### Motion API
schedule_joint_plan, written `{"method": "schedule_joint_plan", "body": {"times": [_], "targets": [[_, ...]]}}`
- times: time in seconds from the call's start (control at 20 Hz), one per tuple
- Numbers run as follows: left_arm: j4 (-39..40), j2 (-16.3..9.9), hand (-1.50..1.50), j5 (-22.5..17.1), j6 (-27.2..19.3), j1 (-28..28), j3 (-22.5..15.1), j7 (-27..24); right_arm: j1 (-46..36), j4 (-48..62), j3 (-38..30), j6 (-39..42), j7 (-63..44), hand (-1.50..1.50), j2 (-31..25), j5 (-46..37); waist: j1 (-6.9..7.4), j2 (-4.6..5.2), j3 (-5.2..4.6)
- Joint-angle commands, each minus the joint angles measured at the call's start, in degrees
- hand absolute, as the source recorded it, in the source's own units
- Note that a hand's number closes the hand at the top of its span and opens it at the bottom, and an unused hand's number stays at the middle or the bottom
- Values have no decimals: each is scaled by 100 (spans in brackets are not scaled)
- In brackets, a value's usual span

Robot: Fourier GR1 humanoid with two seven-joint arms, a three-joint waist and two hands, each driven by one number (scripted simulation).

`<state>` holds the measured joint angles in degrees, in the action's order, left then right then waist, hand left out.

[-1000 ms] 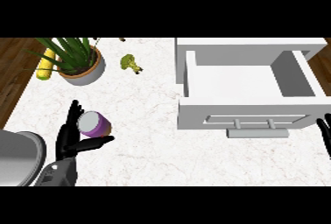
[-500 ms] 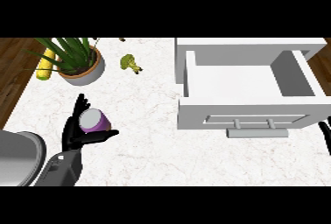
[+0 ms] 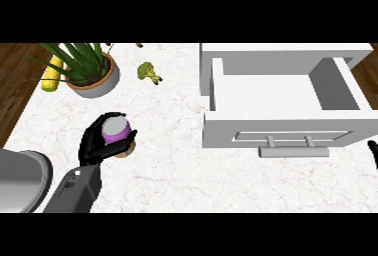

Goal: Pick up the can, place it into the drawer and close the drawer

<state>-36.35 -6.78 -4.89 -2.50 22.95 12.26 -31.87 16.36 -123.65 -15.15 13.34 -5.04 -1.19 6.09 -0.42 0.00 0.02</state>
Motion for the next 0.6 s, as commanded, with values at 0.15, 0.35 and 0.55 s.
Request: {"method": "schedule_joint_plan", "body": {"times": [0.15,0.35,0.55], "targets": [[-594,202,150,-118,5,146,-209,530,-208,-69,-346,1,-246,-150,-226,365,18,-5,-1],[-953,175,150,-252,299,52,-279,639,269,164,-92,185,522,-150,111,-17,13,-8,0],[-2290,115,150,-307,129,-713,-431,1115,359,-325,288,-127,62,-150,114,-20,49,-20,1]]}}
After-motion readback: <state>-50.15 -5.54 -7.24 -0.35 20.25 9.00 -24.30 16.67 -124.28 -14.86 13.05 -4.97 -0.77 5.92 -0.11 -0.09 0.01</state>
